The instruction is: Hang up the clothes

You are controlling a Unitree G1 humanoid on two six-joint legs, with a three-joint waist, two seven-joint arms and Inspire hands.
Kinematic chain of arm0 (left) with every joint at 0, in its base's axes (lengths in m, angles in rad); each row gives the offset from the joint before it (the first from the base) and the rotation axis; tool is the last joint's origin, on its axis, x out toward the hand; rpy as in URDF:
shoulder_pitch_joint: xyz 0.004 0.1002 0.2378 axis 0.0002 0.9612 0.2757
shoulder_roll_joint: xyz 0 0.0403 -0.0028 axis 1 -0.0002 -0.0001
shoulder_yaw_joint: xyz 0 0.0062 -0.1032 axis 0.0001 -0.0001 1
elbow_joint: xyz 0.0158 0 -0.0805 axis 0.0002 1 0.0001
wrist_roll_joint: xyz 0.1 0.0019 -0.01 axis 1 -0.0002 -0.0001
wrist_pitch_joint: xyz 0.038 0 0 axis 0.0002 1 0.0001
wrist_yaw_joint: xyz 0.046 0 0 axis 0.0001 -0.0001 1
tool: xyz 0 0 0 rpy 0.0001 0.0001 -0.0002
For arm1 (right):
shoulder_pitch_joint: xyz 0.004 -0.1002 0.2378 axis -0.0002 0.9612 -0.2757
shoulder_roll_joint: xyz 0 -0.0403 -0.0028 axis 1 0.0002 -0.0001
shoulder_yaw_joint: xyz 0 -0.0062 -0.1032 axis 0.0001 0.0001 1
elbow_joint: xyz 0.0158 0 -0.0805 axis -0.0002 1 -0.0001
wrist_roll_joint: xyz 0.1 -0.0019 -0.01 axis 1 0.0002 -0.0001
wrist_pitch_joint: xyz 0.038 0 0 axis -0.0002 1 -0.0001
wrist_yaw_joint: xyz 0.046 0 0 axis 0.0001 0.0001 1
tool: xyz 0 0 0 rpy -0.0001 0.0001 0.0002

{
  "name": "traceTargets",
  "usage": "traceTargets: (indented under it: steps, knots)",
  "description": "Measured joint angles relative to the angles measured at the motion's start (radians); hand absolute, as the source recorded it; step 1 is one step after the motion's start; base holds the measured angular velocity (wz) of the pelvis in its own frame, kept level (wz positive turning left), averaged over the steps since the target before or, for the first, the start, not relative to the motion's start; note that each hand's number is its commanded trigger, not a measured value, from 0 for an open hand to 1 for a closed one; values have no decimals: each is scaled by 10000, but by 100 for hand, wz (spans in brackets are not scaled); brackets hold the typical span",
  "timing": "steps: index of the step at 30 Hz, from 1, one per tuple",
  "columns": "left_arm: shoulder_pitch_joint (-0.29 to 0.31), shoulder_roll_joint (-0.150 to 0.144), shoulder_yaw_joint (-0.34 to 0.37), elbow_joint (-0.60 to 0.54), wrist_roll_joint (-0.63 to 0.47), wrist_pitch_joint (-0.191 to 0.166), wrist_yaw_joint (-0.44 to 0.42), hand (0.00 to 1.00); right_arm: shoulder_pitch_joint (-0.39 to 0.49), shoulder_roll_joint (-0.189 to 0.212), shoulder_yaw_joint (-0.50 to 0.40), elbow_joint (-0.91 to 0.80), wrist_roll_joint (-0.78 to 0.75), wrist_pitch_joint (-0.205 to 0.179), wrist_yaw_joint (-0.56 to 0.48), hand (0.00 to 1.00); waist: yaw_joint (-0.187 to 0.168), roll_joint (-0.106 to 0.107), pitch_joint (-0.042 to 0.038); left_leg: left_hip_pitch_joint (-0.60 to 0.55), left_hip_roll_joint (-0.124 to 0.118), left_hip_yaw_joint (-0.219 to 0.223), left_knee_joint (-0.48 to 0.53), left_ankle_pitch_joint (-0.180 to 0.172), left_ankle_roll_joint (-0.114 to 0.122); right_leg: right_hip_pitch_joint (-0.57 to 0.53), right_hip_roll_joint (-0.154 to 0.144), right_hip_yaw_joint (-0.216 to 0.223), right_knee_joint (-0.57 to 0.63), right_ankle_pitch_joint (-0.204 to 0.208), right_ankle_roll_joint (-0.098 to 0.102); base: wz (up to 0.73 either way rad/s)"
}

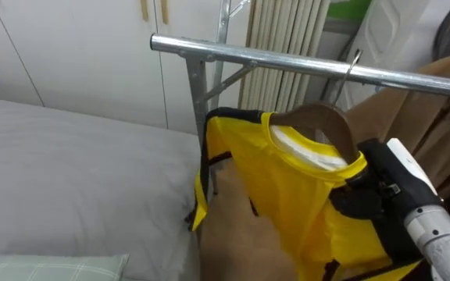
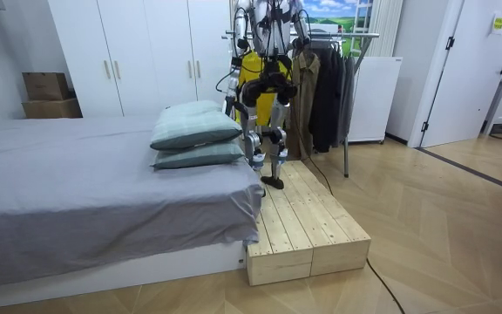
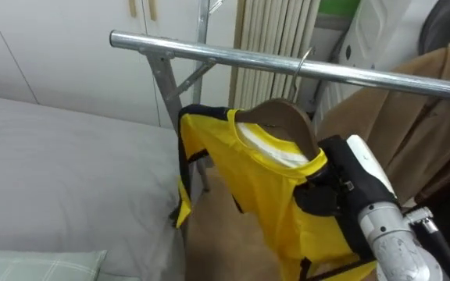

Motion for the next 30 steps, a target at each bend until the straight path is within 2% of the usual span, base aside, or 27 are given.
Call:
traceTargets:
  steps: [4, 7, 15, 18, 20, 22, 30]
  knots:
    - [0, -7, 232, -1, 15, 54, 1, 0, -41, -3, 1, -4, -12, 0, 22, 100, 27, -4, -3, 0, 10, -38, 2, 33, -57, 97, 59, 222, -126, 44, -73, -6]
    - [2, -38, 432, -1, 14, 56, 1, 0, -93, -25, 0, -89, 4, 0, 70, 100, 49, -11, -8, 18, 8, -46, 2, 74, -123, 115, 56, 226, -149, 49, -82, -1]
    - [46, -35, 496, -9, 127, 55, 7, 0, -230, -257, -3, -214, 395, -7, 294, 100, 93, -72, -1, 102, 5, -42, -2, 74, -123, 175, 50, 189, -122, 12, -79, 0]
    - [46, -15, 751, -14, 155, 45, 7, 0, -521, -551, -6, -213, 763, 1, 461, 100, 54, -198, 23, 101, 0, -101, -43, 79, -130, 178, 69, 228, -128, -28, -41, 1]
    - [47, 49, 903, -14, 179, 45, 7, 0, -704, -637, -16, -213, 945, 36, 593, 100, 32, -375, -2, 133, -6, -137, -140, 123, -197, 198, 80, 246, -175, -4, -75, 0]
    - [49, 49, 959, -11, 180, 45, 6, 0, -785, -816, -15, -181, 1267, 89, 752, 100, 58, -436, -19, 158, -6, -134, -141, 123, -198, 223, 63, 194, -178, 33, -125, 0]
    - [61, 55, 956, -13, 179, 3, 1, 0, -1510, -1253, -9, 814, 1557, 110, 1357, 100, 249, -525, -22, 316, -22, -301, -180, 122, -200, 422, -3, -61, -291, 33, -168, 6]
